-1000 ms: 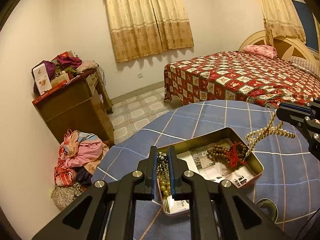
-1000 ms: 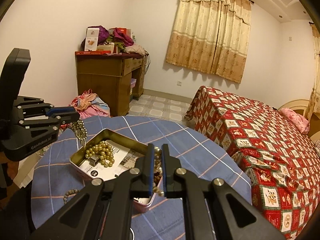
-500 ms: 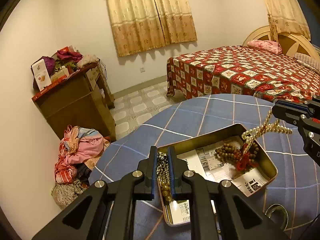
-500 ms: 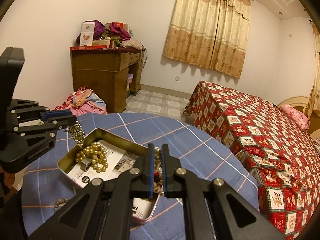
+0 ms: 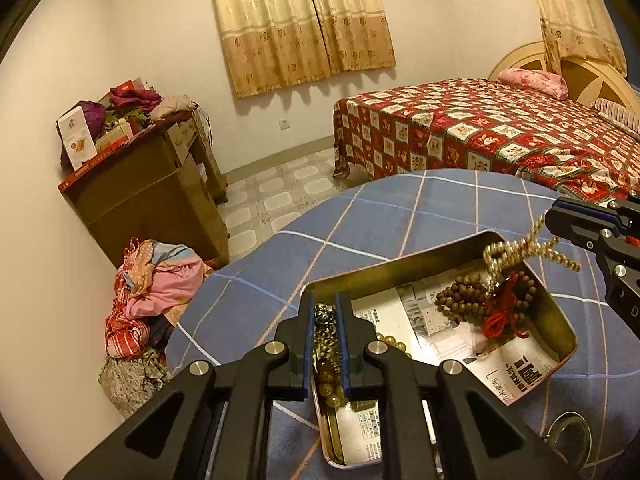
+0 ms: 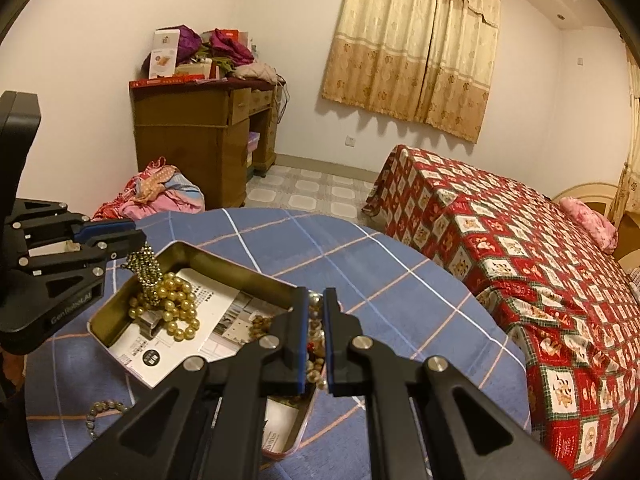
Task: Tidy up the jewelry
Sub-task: 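Lower the pearls and bead chain into the pink tin and open both tools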
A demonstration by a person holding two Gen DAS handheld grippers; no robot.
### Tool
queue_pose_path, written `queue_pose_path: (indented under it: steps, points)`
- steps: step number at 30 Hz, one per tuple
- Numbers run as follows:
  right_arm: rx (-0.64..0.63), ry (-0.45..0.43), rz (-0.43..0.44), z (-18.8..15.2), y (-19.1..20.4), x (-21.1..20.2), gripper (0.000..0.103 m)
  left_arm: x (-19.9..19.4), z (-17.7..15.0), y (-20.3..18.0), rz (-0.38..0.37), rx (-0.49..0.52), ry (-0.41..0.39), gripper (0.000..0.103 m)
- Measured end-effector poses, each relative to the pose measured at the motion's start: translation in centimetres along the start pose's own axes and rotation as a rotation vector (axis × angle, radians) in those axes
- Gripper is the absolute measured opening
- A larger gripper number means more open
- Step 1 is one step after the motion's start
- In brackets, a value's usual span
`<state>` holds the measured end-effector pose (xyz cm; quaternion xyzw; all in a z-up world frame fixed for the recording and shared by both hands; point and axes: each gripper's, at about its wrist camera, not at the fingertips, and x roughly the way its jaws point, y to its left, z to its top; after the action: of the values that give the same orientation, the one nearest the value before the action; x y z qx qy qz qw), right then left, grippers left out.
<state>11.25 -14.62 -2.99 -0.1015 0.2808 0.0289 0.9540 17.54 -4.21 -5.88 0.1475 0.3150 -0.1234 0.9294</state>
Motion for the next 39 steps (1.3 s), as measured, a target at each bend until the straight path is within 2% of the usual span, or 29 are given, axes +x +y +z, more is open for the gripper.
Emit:
queue_pose_path:
  steps: [16,26,39]
  points:
    - [-0.071,0.072,-0.023,-1.3,1.7,2.2,0.008,1.5,-1.7,-0.5,0.001,0.008,0.039,0.009]
    - [-0.071,0.101,-0.019,-1.7,2.1,3.0,0.008,2.4,-2.6,-0.3,0.0,0.008,0.07,0.009]
    - [-0.056,0.113,-0.019,-2.3,2.0,3.4,0.009,2.5,-2.7,-0.5,-0.002,0.016,0.068,0.01]
